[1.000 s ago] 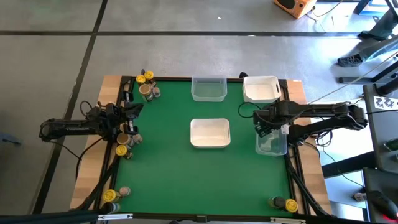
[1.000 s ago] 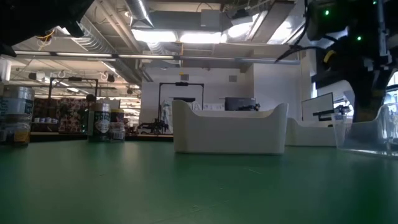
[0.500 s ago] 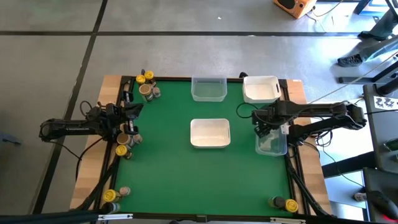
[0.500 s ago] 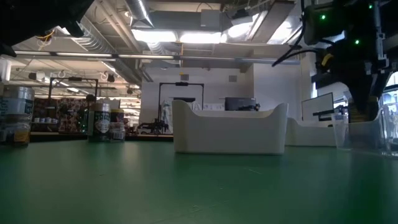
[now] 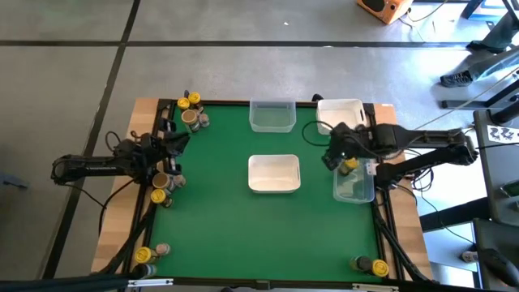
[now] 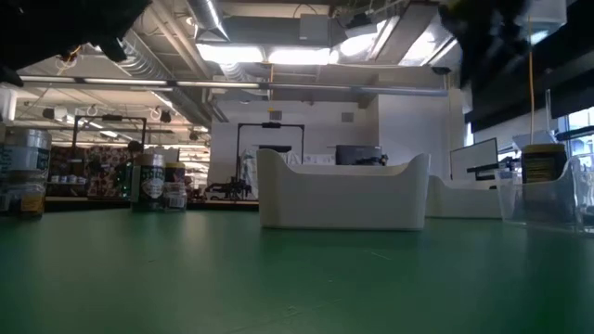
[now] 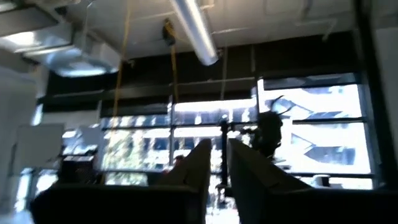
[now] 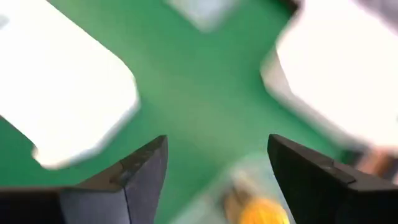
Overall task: Sort spices by type
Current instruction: Put the golden seasoning bottle into the top transparent bin
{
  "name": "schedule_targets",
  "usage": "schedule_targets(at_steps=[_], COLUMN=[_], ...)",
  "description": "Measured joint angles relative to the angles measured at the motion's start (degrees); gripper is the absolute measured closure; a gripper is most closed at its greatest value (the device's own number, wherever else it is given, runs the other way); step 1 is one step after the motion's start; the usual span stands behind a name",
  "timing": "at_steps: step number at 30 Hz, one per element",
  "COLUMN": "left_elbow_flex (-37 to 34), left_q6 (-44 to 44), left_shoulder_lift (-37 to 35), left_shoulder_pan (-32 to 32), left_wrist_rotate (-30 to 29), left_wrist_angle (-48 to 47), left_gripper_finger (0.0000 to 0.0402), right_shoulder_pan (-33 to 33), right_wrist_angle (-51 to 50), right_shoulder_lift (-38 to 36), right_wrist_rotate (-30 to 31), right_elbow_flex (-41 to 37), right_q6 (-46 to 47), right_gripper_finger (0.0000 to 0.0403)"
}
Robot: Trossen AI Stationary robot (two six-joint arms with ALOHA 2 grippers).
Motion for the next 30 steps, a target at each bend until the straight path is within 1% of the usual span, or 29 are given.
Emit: schedule_targets(at_steps=[4,8,10,12,15,19,22,24,26,30], left_elbow_flex=[0.0,2.29,4.6,7.82,14.19,23.25,29.15,32.79,36.98,46.63], left_q6=[-0.4,-0.54,0.42,1.33,2.3,3.59,2.33,1.94,0.7,-5.39], left_shoulder_lift=[0.02,0.63,1.6,3.12,6.56,14.25,20.93,24.85,28.66,35.92], left_shoulder_pan=[0.0,-0.01,0.0,0.0,0.0,0.76,2.92,4.88,6.94,11.51], left_wrist_rotate=[-3.97,-4.61,-8.22,-15.35,-24.98,-32.08,-38.67,-40.39,-40.36,-39.21], left_wrist_angle=[-2.2,-4.46,-8.5,-14.69,-24.04,-33.51,-36.72,-40.83,-47.23,-61.09], left_gripper_finger=[0.0282,0.0232,0.0214,0.0202,0.0194,0.0192,0.0192,0.0192,0.0192,0.0191], right_shoulder_pan=[4.71,7.46,8.42,8.61,8.41,8.3,7.93,7.93,8.03,8.04], right_wrist_angle=[16.6,32.66,39.1,44.35,52.62,64.55,73.09,76.33,78.18,78.52], right_shoulder_lift=[0.07,0.1,0.09,0.09,0.09,0.11,0.11,0.42,0.64,0.74], right_wrist_rotate=[7.67,8.99,8.65,7.96,6.82,7.63,8.04,8.12,8.0,7.2], right_elbow_flex=[-4.33,-10.78,-13.9,-16.78,-21.27,-27.64,-31.56,-33.23,-34.24,-34.36], right_q6=[-9.03,-18.63,-22.25,-25.0,-28.32,-34.71,-37.8,-38.97,-39.86,-40.39], right_gripper_finger=[0.0128,0.0128,0.0127,0.0127,0.0127,0.0127,0.0127,0.0127,0.0127,0.0127])
